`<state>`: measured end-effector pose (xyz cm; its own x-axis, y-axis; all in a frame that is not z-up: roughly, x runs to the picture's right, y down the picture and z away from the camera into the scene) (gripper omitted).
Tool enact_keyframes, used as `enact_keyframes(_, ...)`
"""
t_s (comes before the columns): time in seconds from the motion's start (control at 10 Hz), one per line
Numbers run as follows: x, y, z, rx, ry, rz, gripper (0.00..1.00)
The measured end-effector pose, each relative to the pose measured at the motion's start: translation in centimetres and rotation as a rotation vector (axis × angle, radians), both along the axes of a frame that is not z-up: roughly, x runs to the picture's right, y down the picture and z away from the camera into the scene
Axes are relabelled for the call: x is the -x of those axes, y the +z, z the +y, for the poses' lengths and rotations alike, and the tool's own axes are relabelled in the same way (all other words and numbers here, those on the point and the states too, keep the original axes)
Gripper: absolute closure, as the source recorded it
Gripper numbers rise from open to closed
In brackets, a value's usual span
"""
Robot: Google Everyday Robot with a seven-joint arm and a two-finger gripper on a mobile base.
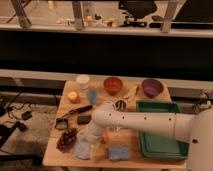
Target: Wipe red bowl with towel
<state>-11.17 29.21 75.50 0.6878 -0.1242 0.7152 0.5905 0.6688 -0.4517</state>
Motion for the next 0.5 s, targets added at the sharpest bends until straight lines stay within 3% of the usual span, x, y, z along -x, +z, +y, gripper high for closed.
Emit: enact_keyframes(0.5, -1.7, 1.4, -0.4, -0.012, 0.036, 0.026, 0.2)
